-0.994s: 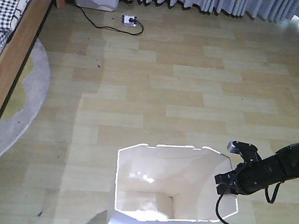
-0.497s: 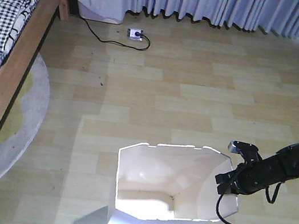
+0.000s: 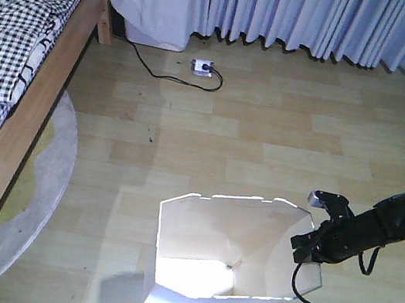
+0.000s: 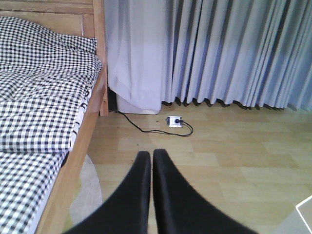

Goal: Move trash bin to bedside with robot
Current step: 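Carry the bin in the right gripper as the base drives toward the bed, then keep holding the bin while the base approaches the curtains beside the bed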

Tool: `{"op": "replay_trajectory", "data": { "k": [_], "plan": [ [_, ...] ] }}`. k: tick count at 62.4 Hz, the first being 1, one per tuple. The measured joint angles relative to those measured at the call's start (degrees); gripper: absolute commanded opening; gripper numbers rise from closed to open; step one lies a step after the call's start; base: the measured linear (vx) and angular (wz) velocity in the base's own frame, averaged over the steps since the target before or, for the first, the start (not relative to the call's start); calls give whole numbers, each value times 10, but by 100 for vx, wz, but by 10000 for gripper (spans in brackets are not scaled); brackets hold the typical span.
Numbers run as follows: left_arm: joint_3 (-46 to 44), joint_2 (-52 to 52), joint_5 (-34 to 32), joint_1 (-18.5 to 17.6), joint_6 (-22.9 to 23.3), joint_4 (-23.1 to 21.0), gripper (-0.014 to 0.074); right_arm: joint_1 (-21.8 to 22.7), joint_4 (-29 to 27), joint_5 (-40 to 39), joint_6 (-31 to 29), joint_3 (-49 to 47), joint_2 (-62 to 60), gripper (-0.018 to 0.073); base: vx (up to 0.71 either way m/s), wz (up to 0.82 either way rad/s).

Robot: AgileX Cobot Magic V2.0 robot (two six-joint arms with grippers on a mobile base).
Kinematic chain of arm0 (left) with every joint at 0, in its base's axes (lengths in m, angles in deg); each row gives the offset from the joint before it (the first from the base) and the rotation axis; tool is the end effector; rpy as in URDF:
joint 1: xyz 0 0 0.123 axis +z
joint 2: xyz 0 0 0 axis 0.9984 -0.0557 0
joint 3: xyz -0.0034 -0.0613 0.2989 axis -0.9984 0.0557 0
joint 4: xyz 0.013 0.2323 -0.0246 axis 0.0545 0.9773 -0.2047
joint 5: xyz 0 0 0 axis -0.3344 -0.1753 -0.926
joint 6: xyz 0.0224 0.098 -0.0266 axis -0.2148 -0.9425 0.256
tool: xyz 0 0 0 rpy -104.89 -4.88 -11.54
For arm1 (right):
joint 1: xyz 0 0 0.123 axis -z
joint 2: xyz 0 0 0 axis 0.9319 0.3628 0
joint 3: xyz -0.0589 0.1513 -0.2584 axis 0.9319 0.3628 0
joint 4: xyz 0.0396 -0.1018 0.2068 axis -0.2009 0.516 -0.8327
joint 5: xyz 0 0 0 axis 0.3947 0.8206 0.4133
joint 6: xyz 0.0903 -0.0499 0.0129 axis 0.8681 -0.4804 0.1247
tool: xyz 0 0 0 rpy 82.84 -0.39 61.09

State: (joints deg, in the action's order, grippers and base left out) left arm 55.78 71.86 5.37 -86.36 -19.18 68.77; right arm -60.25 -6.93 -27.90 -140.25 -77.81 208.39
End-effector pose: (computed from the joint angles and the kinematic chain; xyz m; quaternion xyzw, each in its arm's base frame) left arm 0.0293 -0.0010 0.1787 -0.0319 0.7707 -0.0282 0.6358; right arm 0.3498 -0.0085 -0.0388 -0.1212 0.9694 0.2104 0.0361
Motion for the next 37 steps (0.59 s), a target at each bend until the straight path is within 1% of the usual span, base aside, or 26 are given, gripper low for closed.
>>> {"op": "replay_trajectory", "data": {
  "k": [37],
  "plan": [
    [0, 0, 0, 0, 0, 0, -6, 0, 0, -1, 0, 0, 0, -5, 32, 1]
  ]
}}
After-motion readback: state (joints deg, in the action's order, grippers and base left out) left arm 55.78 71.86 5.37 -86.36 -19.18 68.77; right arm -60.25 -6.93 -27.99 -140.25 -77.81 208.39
